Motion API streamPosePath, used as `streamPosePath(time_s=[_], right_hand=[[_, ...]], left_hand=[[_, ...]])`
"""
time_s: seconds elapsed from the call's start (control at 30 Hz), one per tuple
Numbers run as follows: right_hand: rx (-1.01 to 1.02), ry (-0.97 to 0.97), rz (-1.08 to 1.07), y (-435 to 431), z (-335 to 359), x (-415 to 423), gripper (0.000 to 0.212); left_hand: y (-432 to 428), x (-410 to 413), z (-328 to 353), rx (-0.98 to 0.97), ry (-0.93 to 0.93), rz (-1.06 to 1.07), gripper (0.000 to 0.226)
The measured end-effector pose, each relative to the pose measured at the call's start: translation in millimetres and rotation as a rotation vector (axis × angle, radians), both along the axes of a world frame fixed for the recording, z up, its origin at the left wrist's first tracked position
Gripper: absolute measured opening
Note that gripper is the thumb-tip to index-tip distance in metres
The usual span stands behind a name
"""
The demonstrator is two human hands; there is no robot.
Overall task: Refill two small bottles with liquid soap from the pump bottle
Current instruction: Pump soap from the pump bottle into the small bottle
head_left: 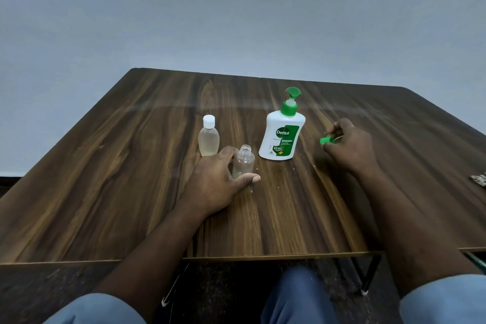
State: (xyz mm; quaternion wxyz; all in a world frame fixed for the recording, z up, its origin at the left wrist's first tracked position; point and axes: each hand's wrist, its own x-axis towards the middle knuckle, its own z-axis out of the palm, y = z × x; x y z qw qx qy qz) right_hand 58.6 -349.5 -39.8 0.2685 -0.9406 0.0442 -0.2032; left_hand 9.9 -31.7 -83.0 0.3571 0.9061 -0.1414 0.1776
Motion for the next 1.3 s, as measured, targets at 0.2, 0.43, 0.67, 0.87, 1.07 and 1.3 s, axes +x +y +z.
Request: streamPosePath(time_s=[0.2, 0.43, 0.67, 0.87, 1.07, 1.3], right_hand=[[-0.091, 0.164, 0.009, -20.9, -0.8, 4.1, 0.022], [-0.069, 0.146, 0.008, -25.5, 1.5, 10.0, 0.025], [0.362, -0.033, 0.478, 26.6, 36.4, 12.5, 0.083], [0.156, 0.078, 0.487, 61.7, 32.3, 29.0, 0.091], [0.172, -0.095, 0.378, 72.1, 21.0, 50.8, 0.085], [0.366, -0.175, 0.464, 75.4, 20.7, 61.8, 0.105]], left_hand=[[-0.5, -1.1, 1.6, 0.003, 0.006, 0.0, 0.056], [0.5, -0.8, 1.2, -0.007, 0.011, 0.0, 0.053], [-0.2, 1.2, -0.8, -0.061, 0.008, -0.018, 0.049], [-7.2, 3.7, 15.4, -0.064, -0.027, -0.05, 0.044], [-30.7, 36.7, 60.6, -0.164, -0.061, -0.133, 0.031], [-56.2, 74.7, 66.8, -0.244, -0.147, -0.093, 0.049]])
